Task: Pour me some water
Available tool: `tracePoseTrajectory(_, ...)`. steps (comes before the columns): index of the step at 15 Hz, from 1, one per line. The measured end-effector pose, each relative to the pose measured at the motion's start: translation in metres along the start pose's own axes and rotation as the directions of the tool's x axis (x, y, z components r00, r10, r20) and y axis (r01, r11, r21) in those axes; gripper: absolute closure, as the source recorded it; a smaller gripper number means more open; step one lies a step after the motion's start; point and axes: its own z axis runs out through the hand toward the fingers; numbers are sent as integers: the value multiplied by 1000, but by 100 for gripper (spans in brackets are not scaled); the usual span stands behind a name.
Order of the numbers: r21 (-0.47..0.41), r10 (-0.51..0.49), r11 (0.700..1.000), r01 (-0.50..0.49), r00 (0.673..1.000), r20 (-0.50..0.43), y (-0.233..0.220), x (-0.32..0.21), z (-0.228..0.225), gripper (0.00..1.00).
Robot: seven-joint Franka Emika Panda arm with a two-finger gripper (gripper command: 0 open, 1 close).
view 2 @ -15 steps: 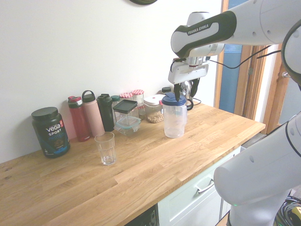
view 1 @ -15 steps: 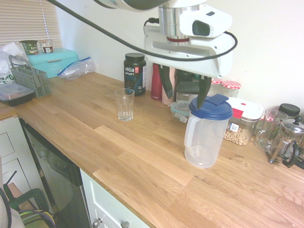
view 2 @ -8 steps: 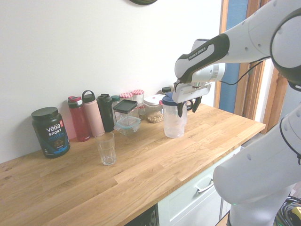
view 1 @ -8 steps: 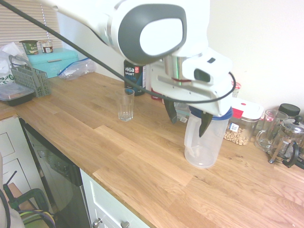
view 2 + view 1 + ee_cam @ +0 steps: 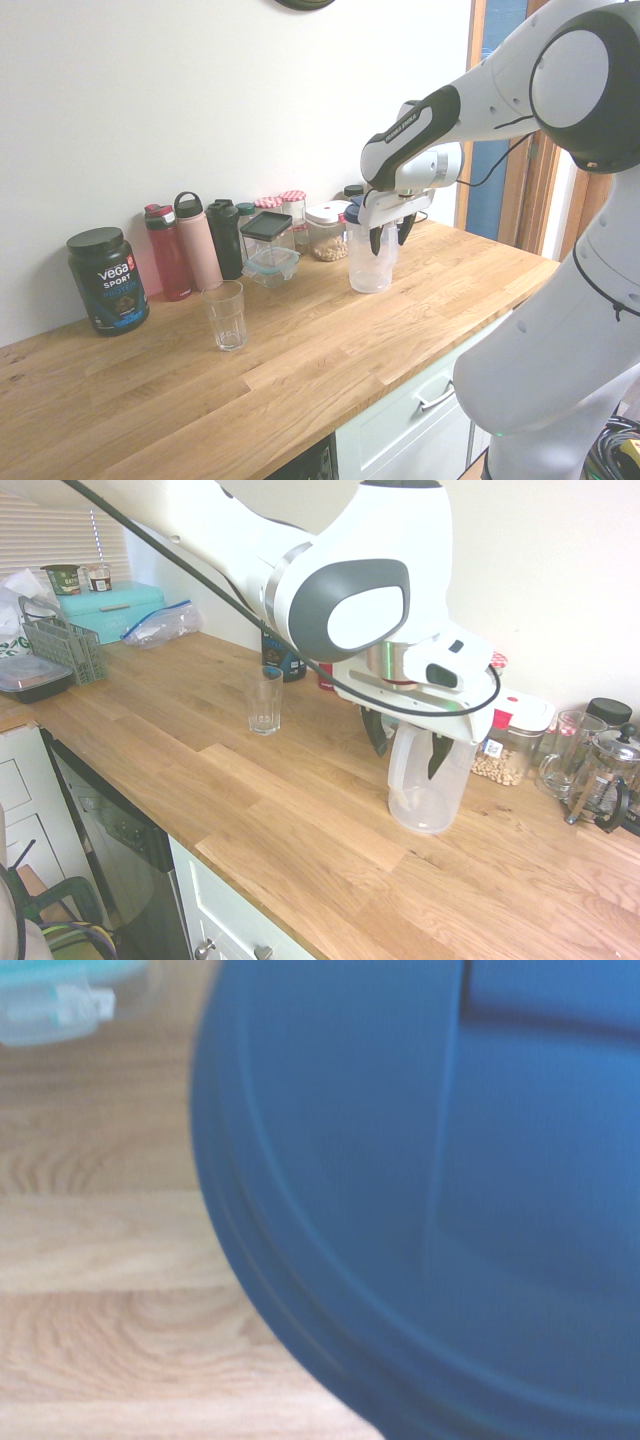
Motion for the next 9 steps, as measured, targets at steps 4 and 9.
tracePoseTrajectory(4, 0, -2, 1000, 2, 1000, 1, -1, 0, 1, 100)
tracePoseTrajectory(9, -2, -10, 1000, 10, 1000, 8, -4, -2, 3, 100)
